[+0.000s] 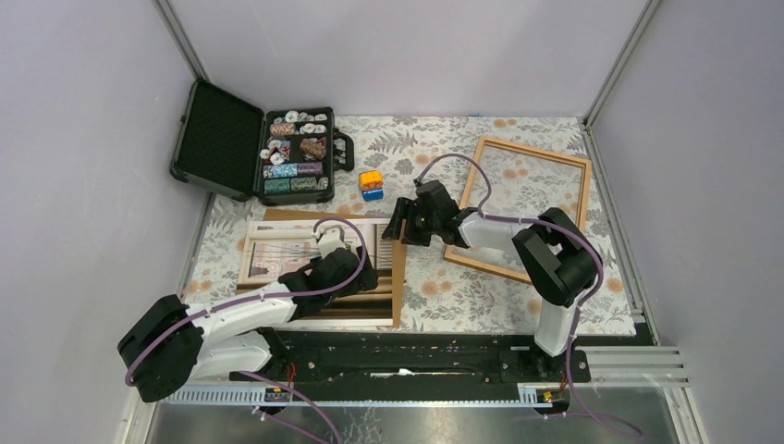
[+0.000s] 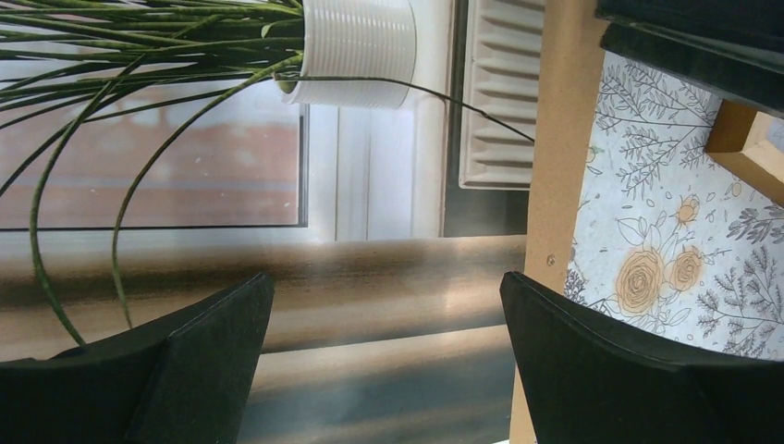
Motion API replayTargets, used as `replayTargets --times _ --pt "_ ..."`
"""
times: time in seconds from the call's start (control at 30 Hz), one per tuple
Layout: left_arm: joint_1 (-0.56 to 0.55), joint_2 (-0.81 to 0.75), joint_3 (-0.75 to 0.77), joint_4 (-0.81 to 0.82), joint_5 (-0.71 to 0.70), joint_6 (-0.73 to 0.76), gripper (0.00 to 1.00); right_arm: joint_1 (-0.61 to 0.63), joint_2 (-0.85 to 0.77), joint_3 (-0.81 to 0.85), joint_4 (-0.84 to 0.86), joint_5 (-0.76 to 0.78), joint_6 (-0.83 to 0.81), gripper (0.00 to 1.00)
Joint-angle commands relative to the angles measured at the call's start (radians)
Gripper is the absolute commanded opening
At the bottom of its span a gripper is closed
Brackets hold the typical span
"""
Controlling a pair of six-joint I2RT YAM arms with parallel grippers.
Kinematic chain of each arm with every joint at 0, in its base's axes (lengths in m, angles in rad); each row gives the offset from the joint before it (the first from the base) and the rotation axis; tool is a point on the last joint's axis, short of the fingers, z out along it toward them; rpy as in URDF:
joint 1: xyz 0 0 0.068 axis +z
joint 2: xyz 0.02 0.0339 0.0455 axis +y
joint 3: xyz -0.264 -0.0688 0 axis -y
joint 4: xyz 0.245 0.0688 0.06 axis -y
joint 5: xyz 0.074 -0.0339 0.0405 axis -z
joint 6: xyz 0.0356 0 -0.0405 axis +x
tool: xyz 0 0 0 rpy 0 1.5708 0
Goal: Put the photo into the frame
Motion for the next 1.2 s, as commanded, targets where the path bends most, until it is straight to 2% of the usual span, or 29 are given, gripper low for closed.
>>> replayTargets --times 0.0,0.27,0.5,0.67,0.9,1.03,1.17 --pt "0.001 0.017 -0.021 0.003 0.01 -0.004 0.99 -0.003 0.049 0.061 0.025 0.022 -0.014 0.71" --pt "0.002 0.025 -0.022 0.009 0.008 -0.003 0.99 -0.003 0.138 0.151 0.009 0.038 -0.026 0.7" --pt "0.0 0.038 -0.016 0.01 0.009 -0.004 0.99 0.018 0.159 0.148 0.039 0.022 0.015 0.7" --pt "0.001 0.046 -0.013 0.01 0.012 -0.001 0.99 0.021 0.164 0.116 0.114 -0.047 0.082 0.7" --pt "0.001 0.043 -0.011 0.018 0.016 0.01 0.99 0.01 0.025 0.033 0.054 -0.044 0.072 0.72" --pt "0.0 0.02 0.006 0.021 0.023 0.044 0.99 0.008 -0.083 -0.074 -0.011 -0.044 0.051 0.74" --pt "0.0 -0.048 0.015 0.007 0.017 0.061 0.99 0.021 -0.203 -0.218 0.012 -0.089 0.091 0.74"
